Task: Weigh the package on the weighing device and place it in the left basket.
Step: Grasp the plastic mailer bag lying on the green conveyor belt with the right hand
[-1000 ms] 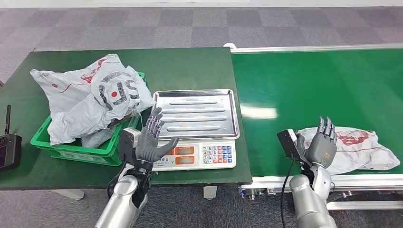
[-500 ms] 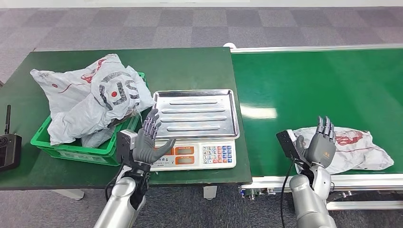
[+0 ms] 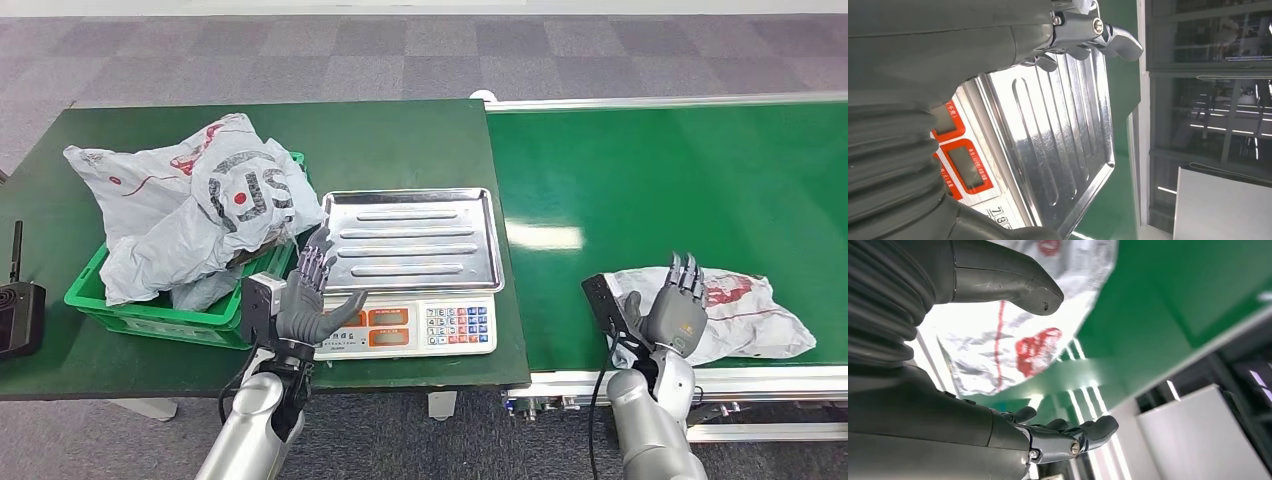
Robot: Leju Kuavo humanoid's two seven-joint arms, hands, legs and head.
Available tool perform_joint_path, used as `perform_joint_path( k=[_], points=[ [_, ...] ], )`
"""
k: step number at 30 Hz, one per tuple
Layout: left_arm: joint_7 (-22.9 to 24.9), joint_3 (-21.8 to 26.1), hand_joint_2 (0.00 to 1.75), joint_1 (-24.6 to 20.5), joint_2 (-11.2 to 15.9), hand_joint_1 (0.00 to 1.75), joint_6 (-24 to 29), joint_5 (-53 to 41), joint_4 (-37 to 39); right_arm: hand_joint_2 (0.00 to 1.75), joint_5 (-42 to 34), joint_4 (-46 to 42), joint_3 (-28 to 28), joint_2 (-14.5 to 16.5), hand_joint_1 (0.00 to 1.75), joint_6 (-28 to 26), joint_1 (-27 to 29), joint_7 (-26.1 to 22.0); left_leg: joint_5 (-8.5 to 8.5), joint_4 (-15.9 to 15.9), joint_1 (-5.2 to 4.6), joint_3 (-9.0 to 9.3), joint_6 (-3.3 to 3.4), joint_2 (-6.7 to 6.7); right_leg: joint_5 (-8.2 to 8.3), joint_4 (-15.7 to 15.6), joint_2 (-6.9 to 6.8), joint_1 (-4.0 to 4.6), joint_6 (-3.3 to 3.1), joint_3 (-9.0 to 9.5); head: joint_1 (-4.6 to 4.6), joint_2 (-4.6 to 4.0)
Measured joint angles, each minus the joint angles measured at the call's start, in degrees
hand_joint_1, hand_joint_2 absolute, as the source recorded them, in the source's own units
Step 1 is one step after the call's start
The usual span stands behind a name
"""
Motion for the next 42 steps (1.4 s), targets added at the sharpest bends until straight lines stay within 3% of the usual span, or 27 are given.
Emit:
perform_joint_path(
  k=[18,26,30,42],
  points=[
    [0.40,0.01,1.75,1.15,0.63,0.00,-0.20,0.90,-2.20,1.75,-1.49,17.87,2.60,-2.56,0.00,7.56,-0.98,12.89,-0.03,0.00,0.01,0.08,0.02,0.01,-0.08,-0.01,0.00,0.02,0.04,0.06,-0.01,0.00],
    [0.73,0.16,1.75,1.71,0.84,0.00,0.06,1.03,-2.87,1.75,-2.49,19.67,2.80,-2.62,0.00,9.89,-1.14,13.51,-0.20,0.00,0.02,0.62,0.18,0.00,-0.30,-0.12,-0.03,0.00,0.25,0.72,0.00,0.00],
    [0.73,0.41,1.75,1.81,0.97,0.00,0.13,1.03,-3.00,1.75,-3.39,19.79,2.81,-2.66,1.75,10.97,-1.32,12.08,-0.20,0.01,0.02,0.78,0.20,0.00,-0.27,-0.17,-0.03,-0.01,0.28,0.91,0.00,0.00],
    [0.71,0.63,1.75,1.07,1.15,0.00,0.04,0.98,-2.46,1.75,-5.32,19.83,2.79,-2.69,1.75,6.99,-1.92,6.68,-0.21,0.02,0.01,0.79,0.24,0.01,-0.21,-0.19,-0.02,-0.04,0.33,0.92,0.00,0.00]
  ],
)
